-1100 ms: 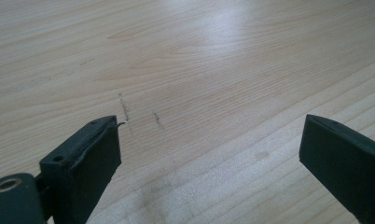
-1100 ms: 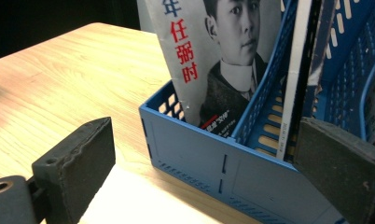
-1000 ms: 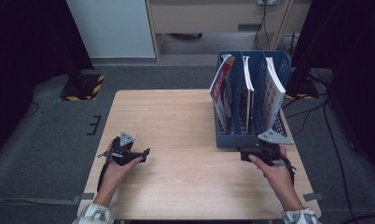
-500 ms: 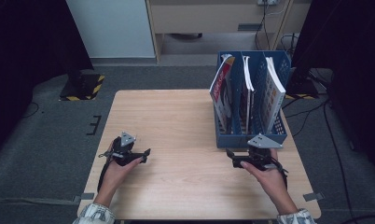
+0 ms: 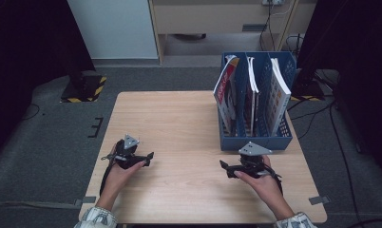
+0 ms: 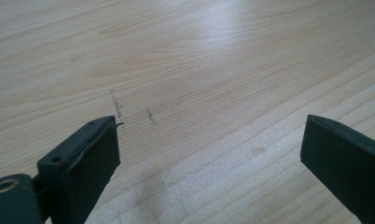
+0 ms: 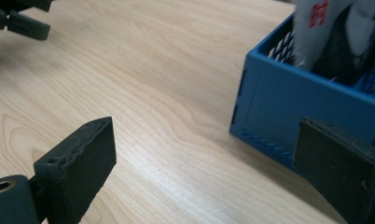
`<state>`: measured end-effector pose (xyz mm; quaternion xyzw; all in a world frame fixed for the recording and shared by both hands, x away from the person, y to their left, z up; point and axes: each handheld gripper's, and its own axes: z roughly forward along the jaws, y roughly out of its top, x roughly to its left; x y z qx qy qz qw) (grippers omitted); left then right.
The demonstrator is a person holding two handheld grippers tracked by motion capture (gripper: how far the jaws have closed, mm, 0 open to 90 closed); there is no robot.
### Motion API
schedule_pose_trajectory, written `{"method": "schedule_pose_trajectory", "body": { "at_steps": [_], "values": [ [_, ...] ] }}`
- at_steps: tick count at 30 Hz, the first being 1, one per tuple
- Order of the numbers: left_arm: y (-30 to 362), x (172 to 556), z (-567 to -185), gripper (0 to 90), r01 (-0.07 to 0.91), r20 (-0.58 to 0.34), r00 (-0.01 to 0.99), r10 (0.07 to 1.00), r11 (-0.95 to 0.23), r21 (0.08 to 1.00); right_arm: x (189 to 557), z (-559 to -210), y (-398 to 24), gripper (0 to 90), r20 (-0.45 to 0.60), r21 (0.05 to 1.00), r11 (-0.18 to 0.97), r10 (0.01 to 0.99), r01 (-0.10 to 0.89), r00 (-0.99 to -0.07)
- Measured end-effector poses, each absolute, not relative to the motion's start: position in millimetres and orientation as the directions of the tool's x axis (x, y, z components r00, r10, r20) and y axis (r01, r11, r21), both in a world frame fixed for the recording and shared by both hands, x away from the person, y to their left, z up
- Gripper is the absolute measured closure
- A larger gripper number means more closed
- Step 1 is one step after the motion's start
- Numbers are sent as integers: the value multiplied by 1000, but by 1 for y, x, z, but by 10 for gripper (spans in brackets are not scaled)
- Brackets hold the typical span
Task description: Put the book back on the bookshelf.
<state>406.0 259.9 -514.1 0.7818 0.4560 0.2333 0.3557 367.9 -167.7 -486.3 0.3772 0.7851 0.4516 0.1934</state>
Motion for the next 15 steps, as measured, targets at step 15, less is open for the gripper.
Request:
{"method": "schedule_pose_trajectory", "body": {
  "at_steps": [15],
  "values": [
    [257, 407, -518, 44, 555, 41, 492, 870, -349, 755, 373, -513, -152, 73, 40, 795, 385, 738, 469, -673]
  ]
}}
